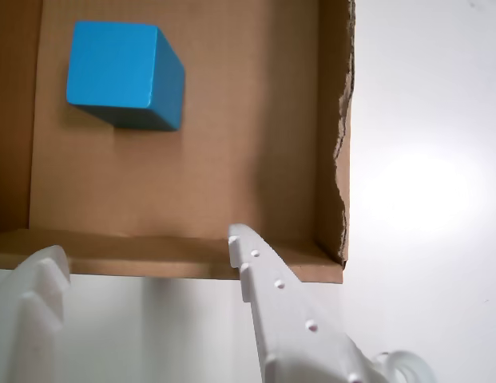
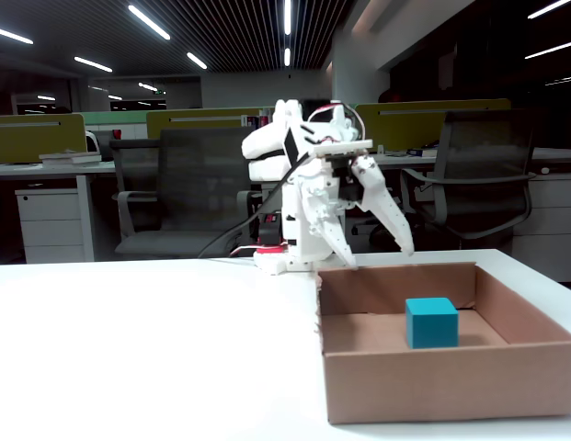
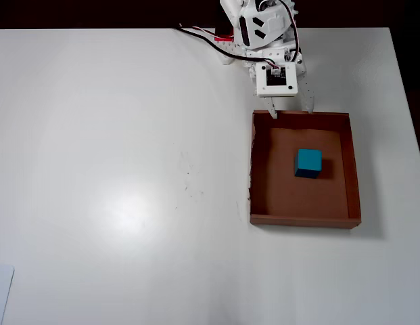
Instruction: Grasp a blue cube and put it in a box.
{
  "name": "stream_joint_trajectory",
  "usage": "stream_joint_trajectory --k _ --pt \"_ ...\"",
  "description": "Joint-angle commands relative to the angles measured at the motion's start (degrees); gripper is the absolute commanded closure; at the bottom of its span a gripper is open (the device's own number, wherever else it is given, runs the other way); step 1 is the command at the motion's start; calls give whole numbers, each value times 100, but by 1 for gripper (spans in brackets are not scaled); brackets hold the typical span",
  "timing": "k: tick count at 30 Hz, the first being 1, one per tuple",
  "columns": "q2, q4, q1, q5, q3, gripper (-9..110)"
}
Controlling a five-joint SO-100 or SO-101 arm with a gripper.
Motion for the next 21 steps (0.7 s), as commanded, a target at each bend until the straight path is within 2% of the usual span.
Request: stream_joint_trajectory --k 1,9,16,21 --pt "35 -88 -70 18 -35 76" --pt "35 -9 -123 18 -35 76" --pt "88 677 -694 18 -35 76" --pt "149 668 -870 18 -35 76"
